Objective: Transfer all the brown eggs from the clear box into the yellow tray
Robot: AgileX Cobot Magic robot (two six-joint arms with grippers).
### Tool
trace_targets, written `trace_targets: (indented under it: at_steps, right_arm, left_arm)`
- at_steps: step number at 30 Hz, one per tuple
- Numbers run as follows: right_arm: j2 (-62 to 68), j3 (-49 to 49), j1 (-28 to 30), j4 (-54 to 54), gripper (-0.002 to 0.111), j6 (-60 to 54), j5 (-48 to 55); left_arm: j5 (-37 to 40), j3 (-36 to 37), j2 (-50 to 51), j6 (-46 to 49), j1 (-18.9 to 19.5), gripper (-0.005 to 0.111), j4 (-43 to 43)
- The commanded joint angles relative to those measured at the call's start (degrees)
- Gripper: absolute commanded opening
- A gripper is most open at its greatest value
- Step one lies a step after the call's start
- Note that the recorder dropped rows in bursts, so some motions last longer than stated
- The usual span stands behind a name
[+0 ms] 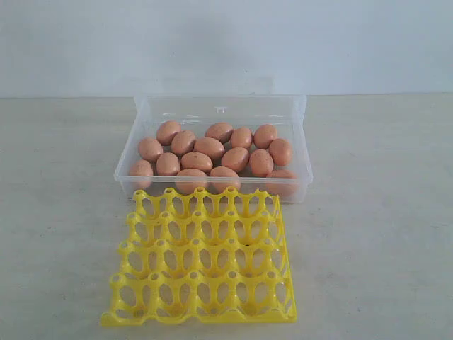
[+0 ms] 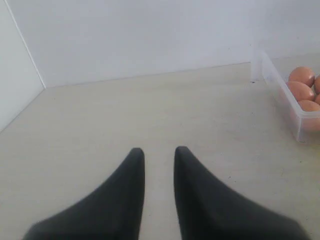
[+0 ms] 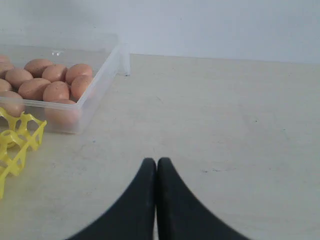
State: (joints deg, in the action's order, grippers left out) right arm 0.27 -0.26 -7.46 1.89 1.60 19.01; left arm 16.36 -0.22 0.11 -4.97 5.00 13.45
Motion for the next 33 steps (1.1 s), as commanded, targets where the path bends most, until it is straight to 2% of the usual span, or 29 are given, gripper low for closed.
trace_targets:
  at_steps: [1, 16, 22, 33]
  right_arm:
    - [-0.3, 0.3, 0.1, 0.0, 0.000, -0.6, -0.5]
    - [-0.3, 0.3, 0.1, 1.6, 0.000, -5.7, -4.2]
    - [-0.3, 0.3, 0.1, -20.0, 0.000, 3.5, -13.4]
    - [-0.3, 0.3, 0.1, -22.5, 0.000, -0.2, -15.2]
  left_arm:
    - [-0.1, 0.2, -0.1, -0.1, 0.2, 0.022, -0.1]
    - [-0.1, 0.2, -0.1, -0.1, 0.2, 0.022, -0.1]
    - [-0.1, 0.2, -0.1, -0.1, 0.2, 0.022, -0.1]
    - [-0.1, 0.2, -0.1, -0.1, 0.2, 0.022, -0.1]
